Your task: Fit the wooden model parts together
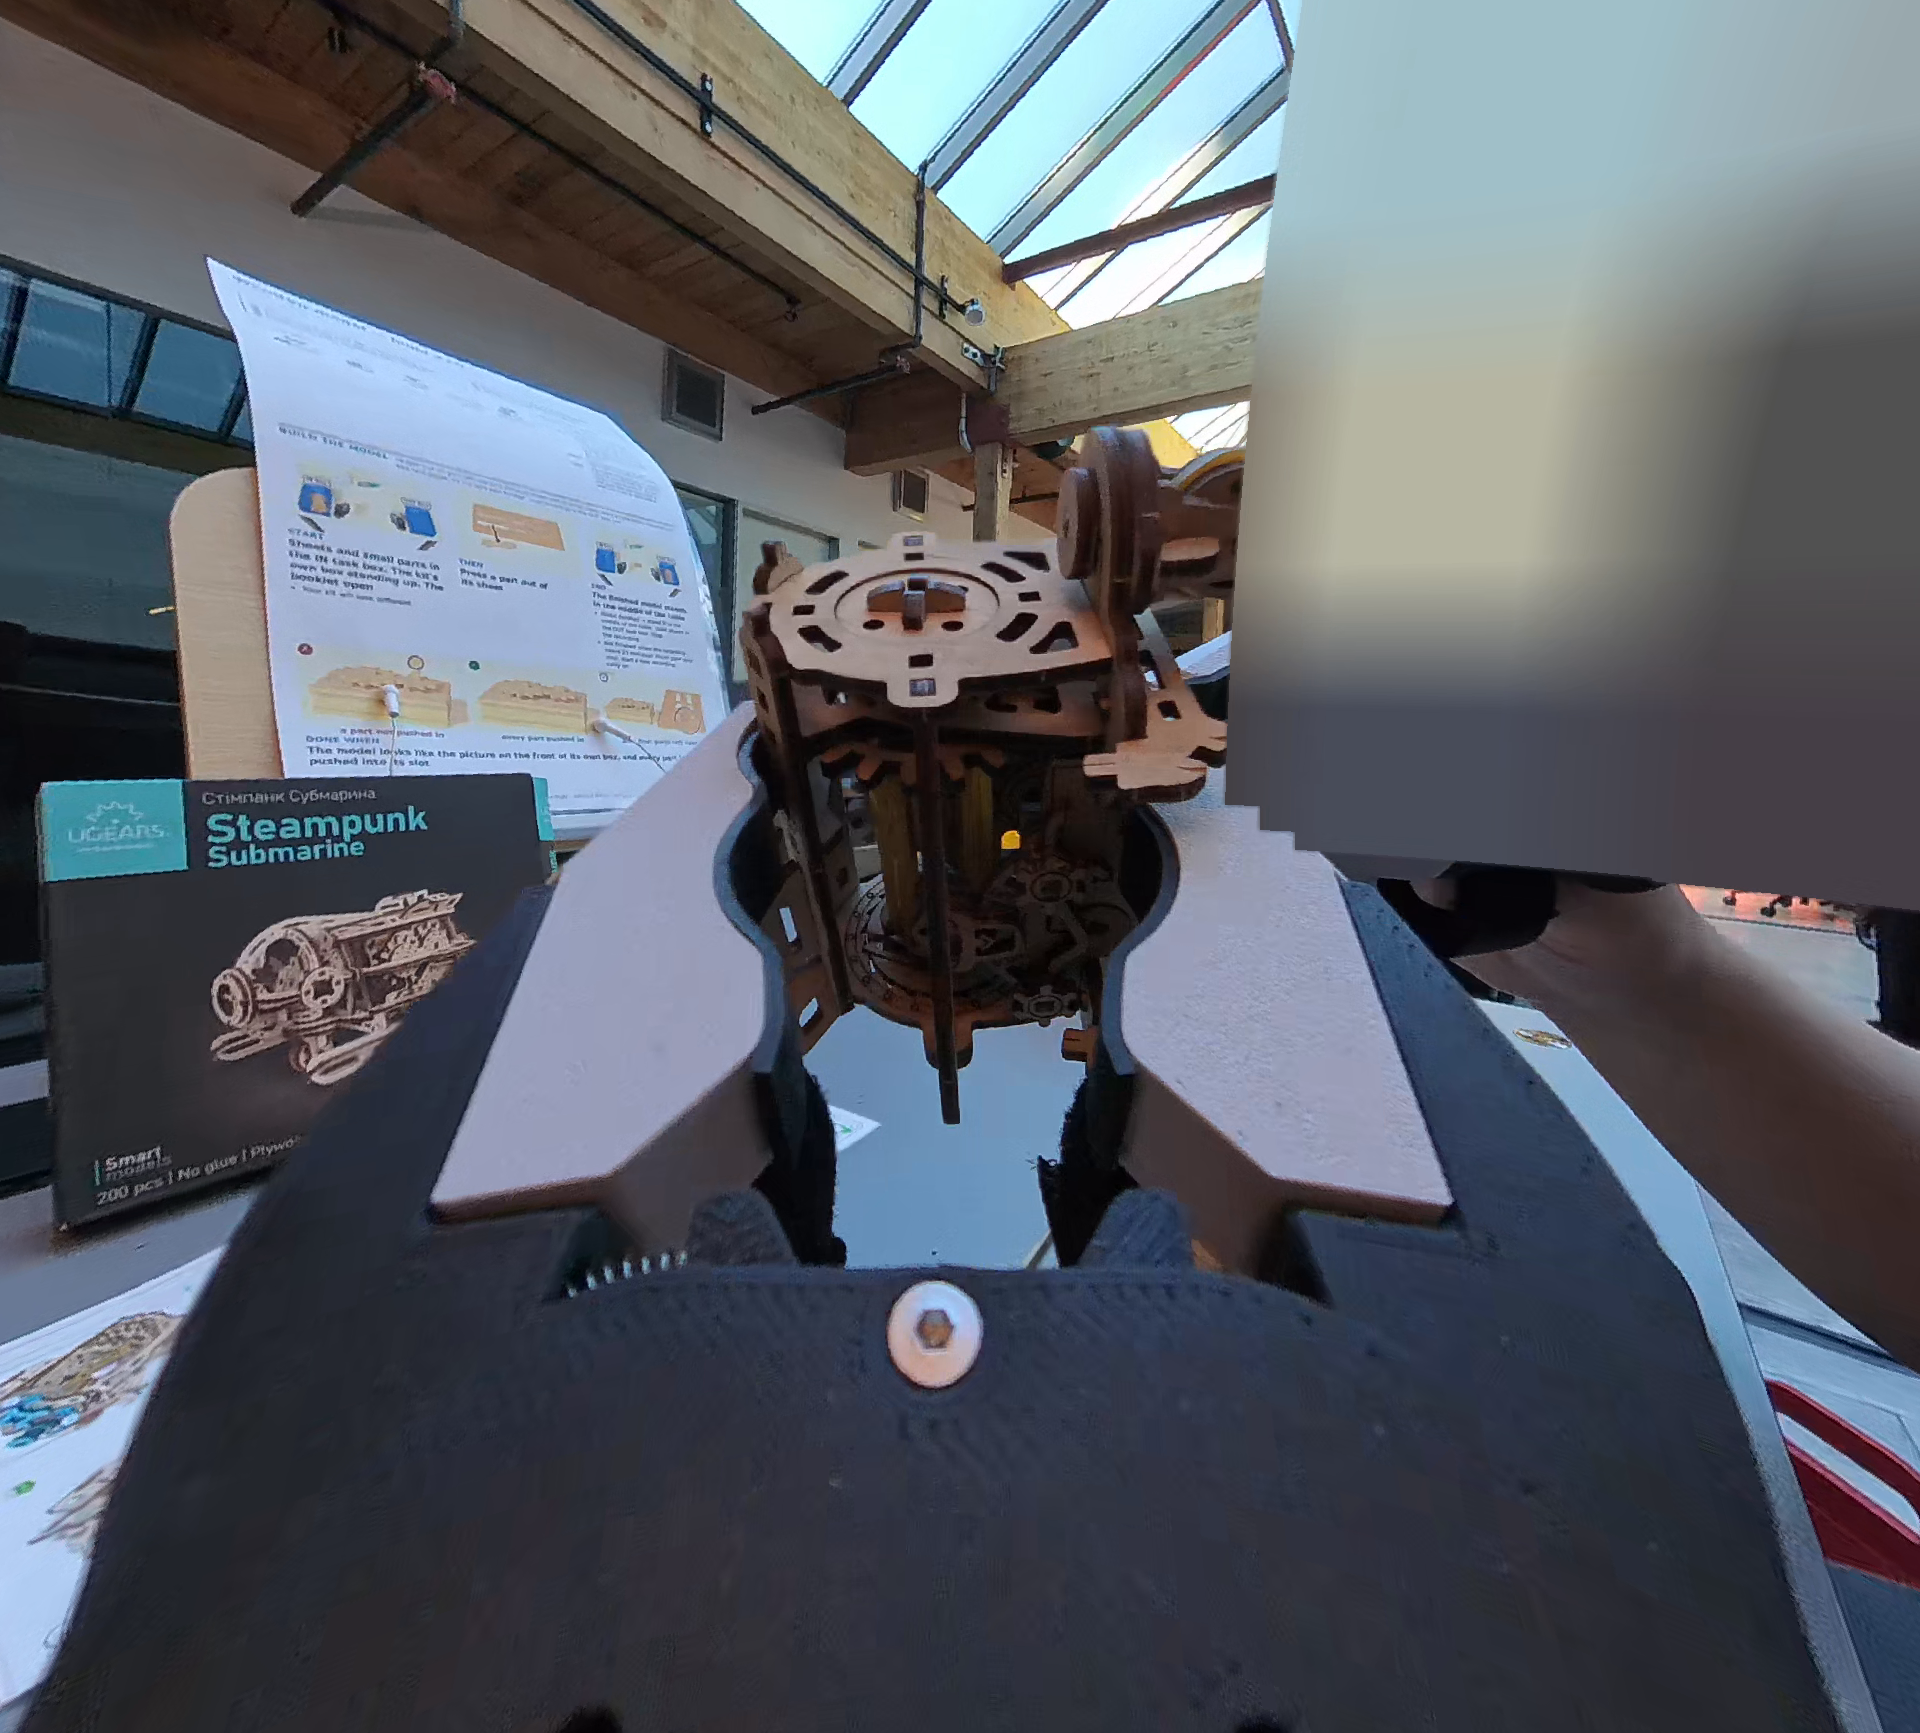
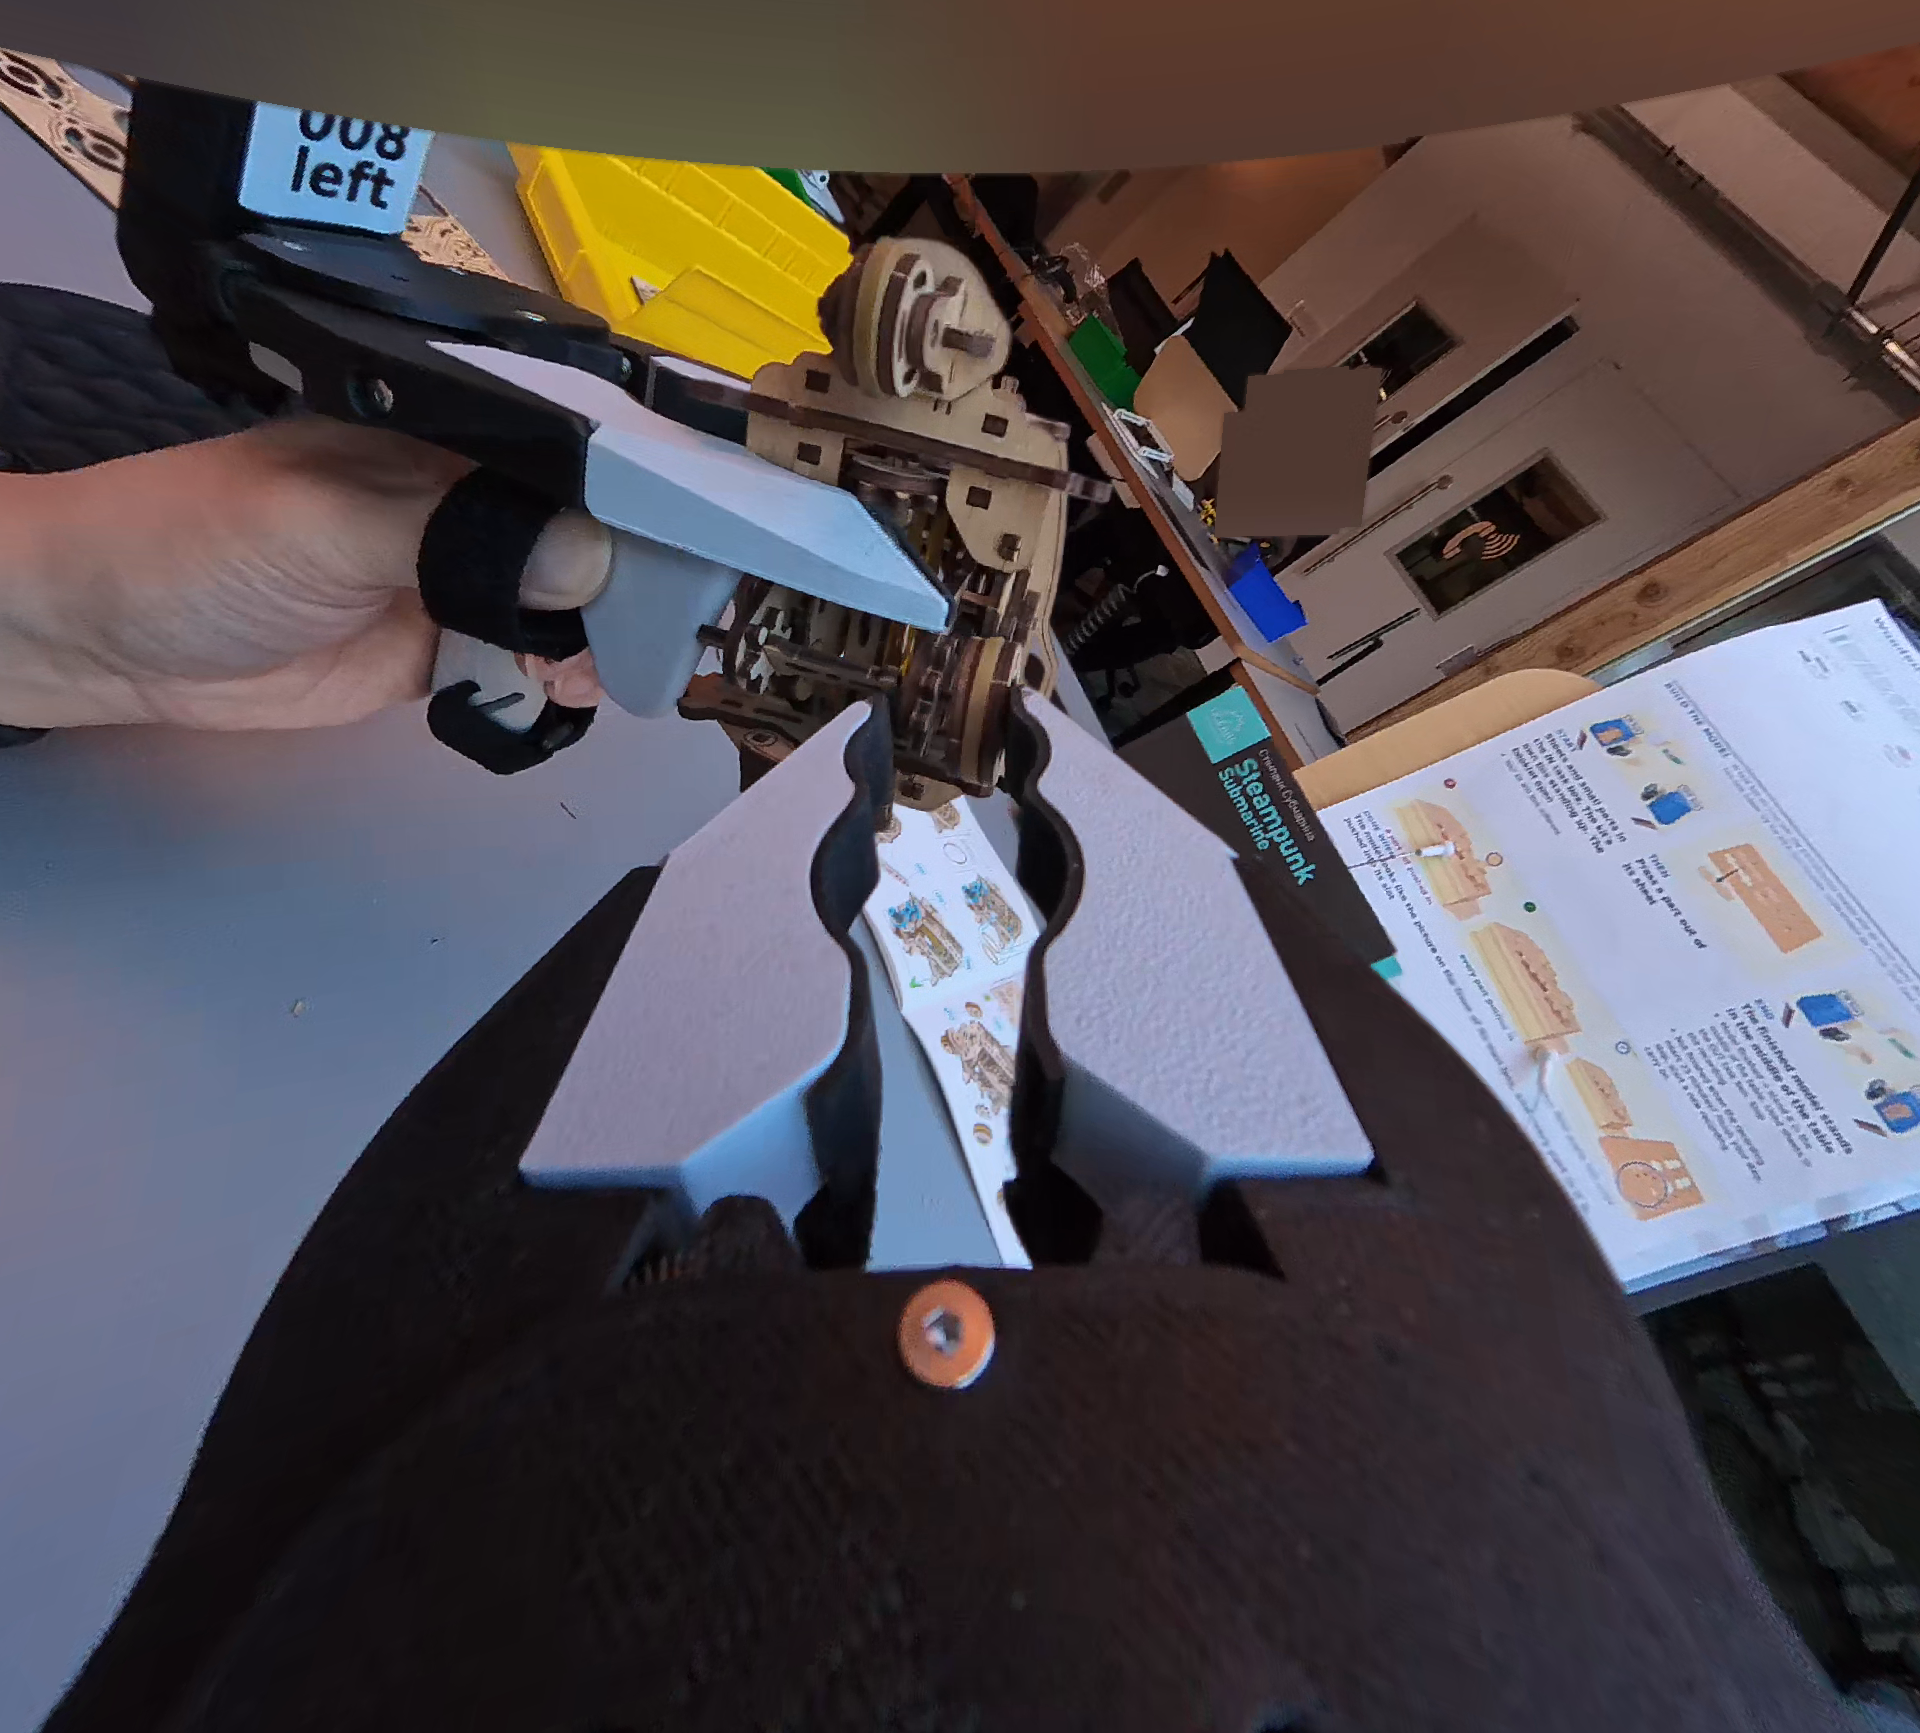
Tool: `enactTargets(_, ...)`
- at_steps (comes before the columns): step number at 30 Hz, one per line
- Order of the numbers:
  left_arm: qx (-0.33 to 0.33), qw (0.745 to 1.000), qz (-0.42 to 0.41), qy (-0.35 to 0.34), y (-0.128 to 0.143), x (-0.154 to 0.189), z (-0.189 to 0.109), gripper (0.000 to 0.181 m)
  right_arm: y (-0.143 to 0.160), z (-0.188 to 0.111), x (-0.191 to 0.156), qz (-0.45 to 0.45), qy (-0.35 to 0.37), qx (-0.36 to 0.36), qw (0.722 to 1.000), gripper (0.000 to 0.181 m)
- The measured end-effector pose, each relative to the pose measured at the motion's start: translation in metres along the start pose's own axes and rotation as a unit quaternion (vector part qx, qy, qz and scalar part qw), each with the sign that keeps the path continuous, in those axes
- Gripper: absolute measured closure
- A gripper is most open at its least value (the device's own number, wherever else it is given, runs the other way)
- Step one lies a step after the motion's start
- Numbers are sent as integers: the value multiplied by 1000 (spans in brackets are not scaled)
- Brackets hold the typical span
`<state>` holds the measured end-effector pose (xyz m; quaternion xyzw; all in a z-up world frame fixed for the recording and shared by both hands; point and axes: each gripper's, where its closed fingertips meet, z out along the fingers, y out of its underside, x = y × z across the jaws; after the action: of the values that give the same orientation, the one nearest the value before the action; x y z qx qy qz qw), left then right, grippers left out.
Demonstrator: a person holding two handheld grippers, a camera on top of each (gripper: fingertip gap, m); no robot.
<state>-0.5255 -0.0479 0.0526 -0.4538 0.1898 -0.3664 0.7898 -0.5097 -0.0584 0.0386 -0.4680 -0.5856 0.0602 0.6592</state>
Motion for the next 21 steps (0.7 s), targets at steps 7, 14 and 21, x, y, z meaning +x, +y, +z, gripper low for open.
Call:
enactTargets(7,39,998,50,11,-12,11,-2,118,-10,-8,-1,-65,48,27,996,158)
enactTargets(14,25,998,51,10,-8,11,0,118,-5,-6,-1,-82,69,7,994,150)
enactTargets(21,2,999,54,5,0,10,3,118,4,0,-3,-63,52,-27,996,147)
